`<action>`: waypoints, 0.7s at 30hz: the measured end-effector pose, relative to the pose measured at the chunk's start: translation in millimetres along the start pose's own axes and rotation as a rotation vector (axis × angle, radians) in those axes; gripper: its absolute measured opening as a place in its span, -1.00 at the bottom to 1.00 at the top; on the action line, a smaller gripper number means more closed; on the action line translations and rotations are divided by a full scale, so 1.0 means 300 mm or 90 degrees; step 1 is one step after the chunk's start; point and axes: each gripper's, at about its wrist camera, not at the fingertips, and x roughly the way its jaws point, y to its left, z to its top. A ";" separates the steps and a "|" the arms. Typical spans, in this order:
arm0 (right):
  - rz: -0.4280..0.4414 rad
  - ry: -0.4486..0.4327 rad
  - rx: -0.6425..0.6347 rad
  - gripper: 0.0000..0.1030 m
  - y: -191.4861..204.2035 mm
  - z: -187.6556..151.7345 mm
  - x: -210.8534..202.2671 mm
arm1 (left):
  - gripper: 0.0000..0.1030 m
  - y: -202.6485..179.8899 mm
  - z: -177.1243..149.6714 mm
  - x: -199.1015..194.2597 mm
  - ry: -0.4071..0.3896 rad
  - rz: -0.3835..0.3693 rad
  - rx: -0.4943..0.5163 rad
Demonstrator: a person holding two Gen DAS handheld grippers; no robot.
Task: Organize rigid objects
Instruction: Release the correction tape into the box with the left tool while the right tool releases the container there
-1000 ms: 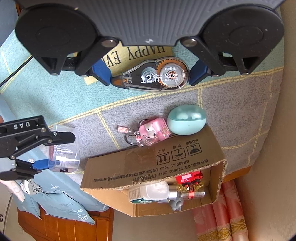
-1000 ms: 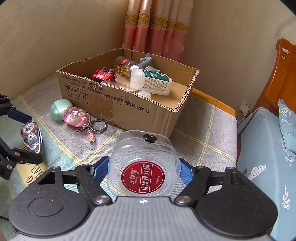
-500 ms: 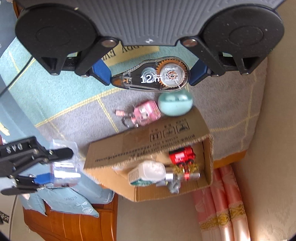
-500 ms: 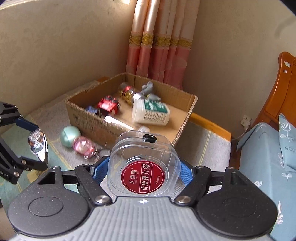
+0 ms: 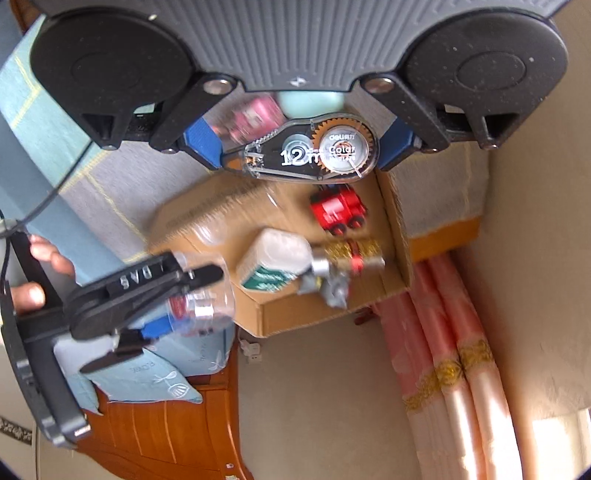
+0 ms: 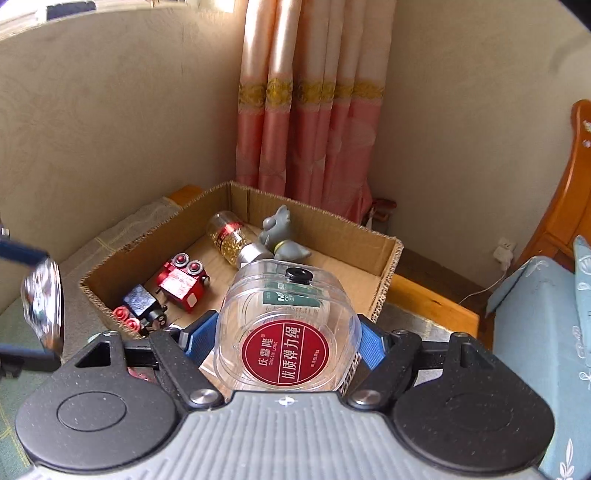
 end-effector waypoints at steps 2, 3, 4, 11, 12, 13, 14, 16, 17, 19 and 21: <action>0.016 0.025 -0.001 0.58 -0.011 0.009 0.035 | 0.73 0.016 0.034 0.020 0.001 0.003 0.002; 0.014 0.031 -0.005 0.58 -0.011 0.006 0.044 | 0.73 0.020 0.048 0.026 0.001 0.005 0.004; 0.005 0.031 -0.007 0.63 -0.009 0.002 0.049 | 0.73 0.022 0.064 0.037 0.002 0.007 0.008; 0.009 0.000 0.029 1.00 -0.042 -0.028 0.004 | 0.73 0.025 0.175 0.105 0.000 0.014 0.034; 0.007 -0.003 0.034 1.00 -0.049 -0.032 -0.006 | 0.73 0.024 0.192 0.110 -0.003 0.013 0.035; 0.007 -0.005 0.038 1.00 -0.054 -0.037 -0.016 | 0.73 0.021 0.209 0.117 -0.005 0.011 0.038; 0.010 -0.006 0.043 1.00 -0.060 -0.040 -0.023 | 0.73 0.017 0.225 0.124 -0.007 0.008 0.041; 0.016 -0.012 0.053 1.00 -0.064 -0.052 -0.046 | 0.73 0.004 0.261 0.141 -0.006 0.002 0.052; 0.018 -0.014 0.056 1.00 -0.064 -0.057 -0.054 | 0.73 -0.002 0.282 0.156 -0.005 0.003 0.058; 0.020 -0.015 0.057 1.00 -0.060 -0.075 -0.074 | 0.73 -0.018 0.330 0.189 -0.003 0.004 0.068; 0.017 -0.016 0.053 1.00 -0.054 -0.085 -0.092 | 0.73 -0.033 0.369 0.219 -0.003 -0.005 0.066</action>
